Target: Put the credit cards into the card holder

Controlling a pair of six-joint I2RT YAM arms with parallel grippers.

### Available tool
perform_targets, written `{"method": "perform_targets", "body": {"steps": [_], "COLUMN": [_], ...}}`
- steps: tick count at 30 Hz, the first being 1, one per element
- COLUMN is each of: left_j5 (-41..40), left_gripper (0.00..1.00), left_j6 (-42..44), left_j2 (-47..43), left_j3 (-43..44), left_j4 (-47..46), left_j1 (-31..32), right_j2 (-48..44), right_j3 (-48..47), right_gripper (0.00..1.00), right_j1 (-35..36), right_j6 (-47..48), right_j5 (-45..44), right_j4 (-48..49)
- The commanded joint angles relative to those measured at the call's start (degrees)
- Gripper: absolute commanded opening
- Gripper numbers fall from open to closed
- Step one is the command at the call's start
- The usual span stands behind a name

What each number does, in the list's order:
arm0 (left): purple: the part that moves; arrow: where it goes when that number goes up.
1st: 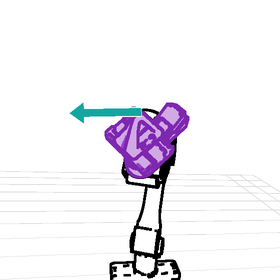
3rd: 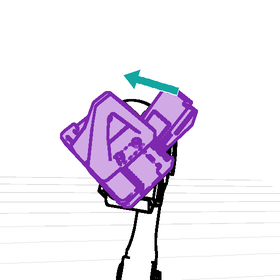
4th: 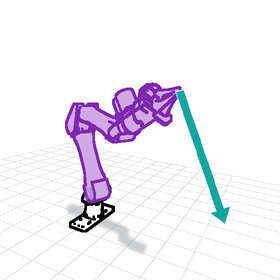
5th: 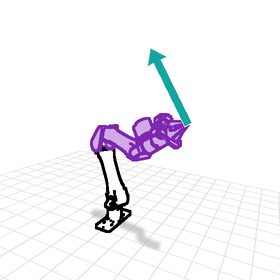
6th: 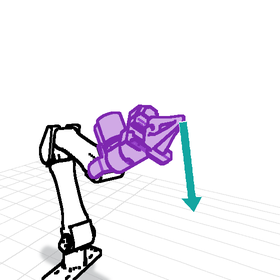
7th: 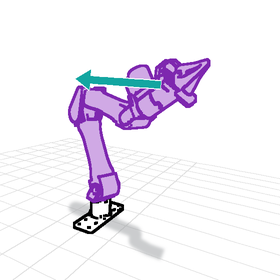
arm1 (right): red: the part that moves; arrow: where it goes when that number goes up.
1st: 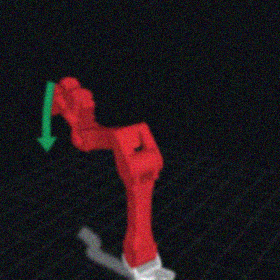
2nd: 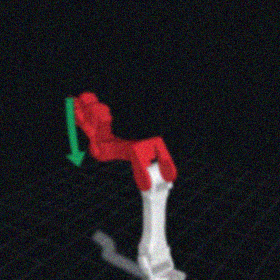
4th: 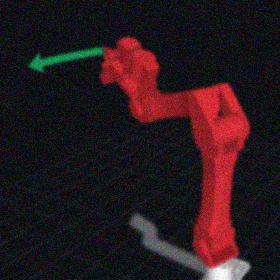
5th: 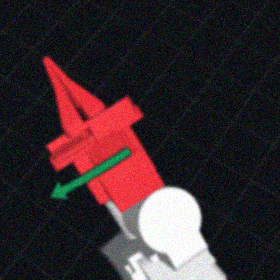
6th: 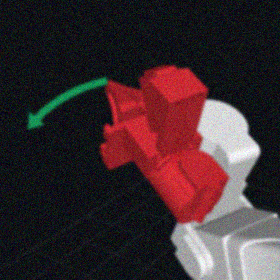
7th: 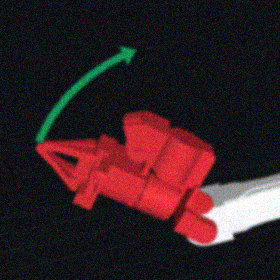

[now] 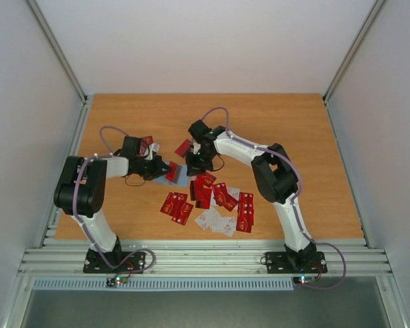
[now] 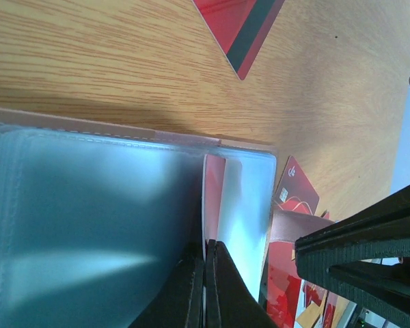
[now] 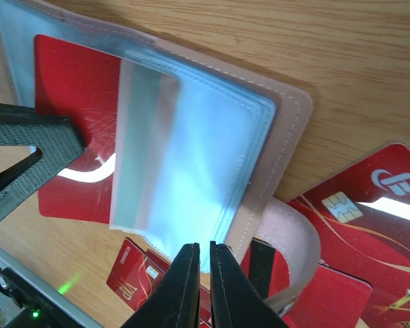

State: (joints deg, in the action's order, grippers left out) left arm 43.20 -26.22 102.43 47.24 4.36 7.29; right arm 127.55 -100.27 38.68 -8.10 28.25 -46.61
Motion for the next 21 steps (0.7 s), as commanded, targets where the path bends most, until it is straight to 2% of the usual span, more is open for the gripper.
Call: {"method": "perform_targets", "body": {"steps": [1,21], "left_j5": [-3.6,-1.5], "left_gripper": [0.0,0.0], "left_j6": [2.2,2.8], "left_j2": [0.2,2.3], "left_j3": [0.2,0.4], "left_j4": [2.9,2.2], "left_j1": [1.0,2.2], "right_j2": [-0.2,6.0], "right_j3": [0.4,-2.4], "right_gripper": [0.06,0.01], "right_j1": [0.0,-0.1], "right_j6": [-1.2,-0.6], "right_j5": [-2.7,-2.4], "right_j4": [-1.6,-2.3]}}
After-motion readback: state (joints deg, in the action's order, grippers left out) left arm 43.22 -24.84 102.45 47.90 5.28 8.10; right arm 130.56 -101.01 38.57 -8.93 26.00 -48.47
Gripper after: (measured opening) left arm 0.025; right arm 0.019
